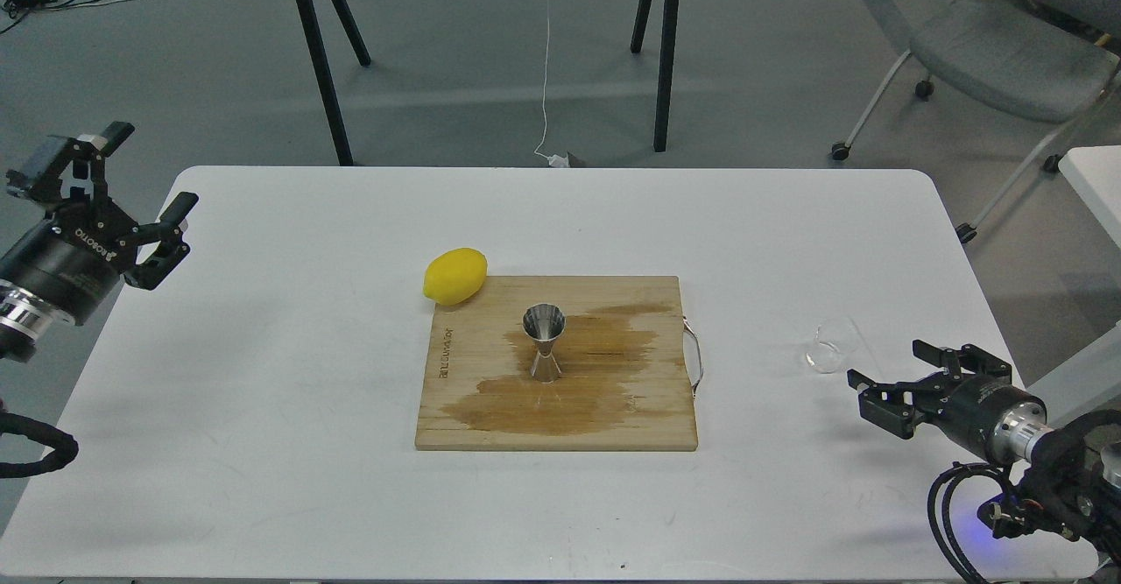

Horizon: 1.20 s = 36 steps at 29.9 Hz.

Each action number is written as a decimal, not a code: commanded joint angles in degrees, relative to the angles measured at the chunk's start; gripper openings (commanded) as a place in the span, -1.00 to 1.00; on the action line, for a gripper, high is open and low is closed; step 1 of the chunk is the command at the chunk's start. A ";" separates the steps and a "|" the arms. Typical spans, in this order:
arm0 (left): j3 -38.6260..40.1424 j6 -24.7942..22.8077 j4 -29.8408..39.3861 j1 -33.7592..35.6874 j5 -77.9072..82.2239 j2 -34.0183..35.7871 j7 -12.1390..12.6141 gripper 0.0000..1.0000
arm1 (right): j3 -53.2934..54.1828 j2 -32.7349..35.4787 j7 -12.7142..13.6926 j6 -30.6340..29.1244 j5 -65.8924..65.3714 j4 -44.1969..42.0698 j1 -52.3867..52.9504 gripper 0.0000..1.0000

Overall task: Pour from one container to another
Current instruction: 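Move the right gripper toward the small clear glass, then close the right gripper around the clear glass and lift it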

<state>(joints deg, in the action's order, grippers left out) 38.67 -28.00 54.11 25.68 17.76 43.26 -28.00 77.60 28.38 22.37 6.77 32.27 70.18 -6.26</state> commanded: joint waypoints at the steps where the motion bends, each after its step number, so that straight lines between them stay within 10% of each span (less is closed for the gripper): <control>1: -0.08 0.00 0.03 -0.01 -0.01 -0.02 0.00 0.99 | -0.95 -1.92 -0.13 1.22 -1.94 -1.45 2.21 0.99; 36: -0.08 0.00 -0.14 -0.98 -0.01 -1.16 0.00 0.99 | -1.83 -10.10 -1.80 1.14 -6.60 -12.97 11.18 0.92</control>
<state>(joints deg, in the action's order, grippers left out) 38.61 -28.00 54.05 24.70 17.76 42.11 -28.00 75.76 18.34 20.70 7.93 25.67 57.28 4.59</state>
